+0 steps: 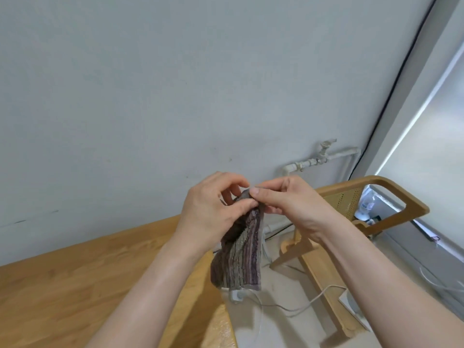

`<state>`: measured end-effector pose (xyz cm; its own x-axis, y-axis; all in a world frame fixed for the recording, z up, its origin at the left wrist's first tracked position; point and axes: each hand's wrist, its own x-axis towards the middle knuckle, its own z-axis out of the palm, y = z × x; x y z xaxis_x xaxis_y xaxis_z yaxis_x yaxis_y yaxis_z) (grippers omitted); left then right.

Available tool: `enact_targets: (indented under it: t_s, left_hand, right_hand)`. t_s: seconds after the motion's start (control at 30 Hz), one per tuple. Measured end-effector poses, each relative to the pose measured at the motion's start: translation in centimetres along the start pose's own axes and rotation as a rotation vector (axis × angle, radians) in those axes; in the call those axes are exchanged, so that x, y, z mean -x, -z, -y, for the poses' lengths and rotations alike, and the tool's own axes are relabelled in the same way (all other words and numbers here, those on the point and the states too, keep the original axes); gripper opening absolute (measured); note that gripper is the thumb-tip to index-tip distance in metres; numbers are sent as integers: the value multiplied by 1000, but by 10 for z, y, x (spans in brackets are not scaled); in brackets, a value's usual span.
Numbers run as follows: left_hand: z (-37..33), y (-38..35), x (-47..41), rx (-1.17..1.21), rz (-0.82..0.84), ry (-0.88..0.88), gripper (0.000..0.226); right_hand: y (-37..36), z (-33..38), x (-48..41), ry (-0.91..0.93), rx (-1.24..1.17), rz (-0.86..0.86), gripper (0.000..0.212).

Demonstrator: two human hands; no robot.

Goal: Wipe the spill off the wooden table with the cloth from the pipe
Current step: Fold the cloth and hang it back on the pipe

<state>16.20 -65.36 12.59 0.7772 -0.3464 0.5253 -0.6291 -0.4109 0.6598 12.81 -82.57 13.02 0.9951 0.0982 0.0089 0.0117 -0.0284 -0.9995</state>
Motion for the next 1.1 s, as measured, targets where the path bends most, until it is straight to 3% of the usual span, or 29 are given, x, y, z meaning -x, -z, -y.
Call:
enact_targets:
  t_s: [0.07, 0.13, 0.3, 0.37, 0.43, 0.53, 0.63, 0.7, 0.73, 0.83, 0.93, 1.0, 1.1]
  left_hand:
    - [14, -6, -2, 253, 75, 252, 31]
    - [32, -14, 0, 330, 228, 332, 25]
    - [64, -45, -30, -29, 334, 237, 23]
    - [74, -61, -55, -55, 326, 266, 29]
    - [83, -78, -82, -28, 263, 353, 22]
    - [90, -109, -124, -121, 243, 337, 20]
    - [91, -146, -162, -211, 354, 243, 20]
    - [96, -172, -182, -223, 378, 207, 21]
    - [100, -181, -190, -202, 366, 220, 23]
    - [127, -198, -212, 46, 309, 399, 36]
    - [172, -216, -216, 288, 461, 569, 59]
    - [195, -244, -205, 331, 625, 641, 52]
    - [219, -293, -192, 409, 624, 722, 34]
  right_hand:
    - [13, 0, -9, 6, -39, -41, 16]
    - [28, 0, -21, -10, -81, -55, 15]
    - [80, -20, -64, -37, 67, -34, 14]
    - [106, -31, -86, -31, 118, -21, 15]
    - [138, -42, -109, -28, 175, 9, 13]
    - [183, -55, -144, -107, 283, 163, 10]
    - [200, -72, -182, -153, 577, 365, 37]
    - [199, -90, -204, -5, 802, 372, 27]
    - [200, -100, -213, 67, 804, 344, 20]
    - [216, -122, -239, 115, 657, 266, 26]
    - [237, -122, -261, 18, 502, 305, 27]
    - [252, -121, -273, -60, 400, 307, 28]
    - [279, -124, -288, -111, 364, 285, 28]
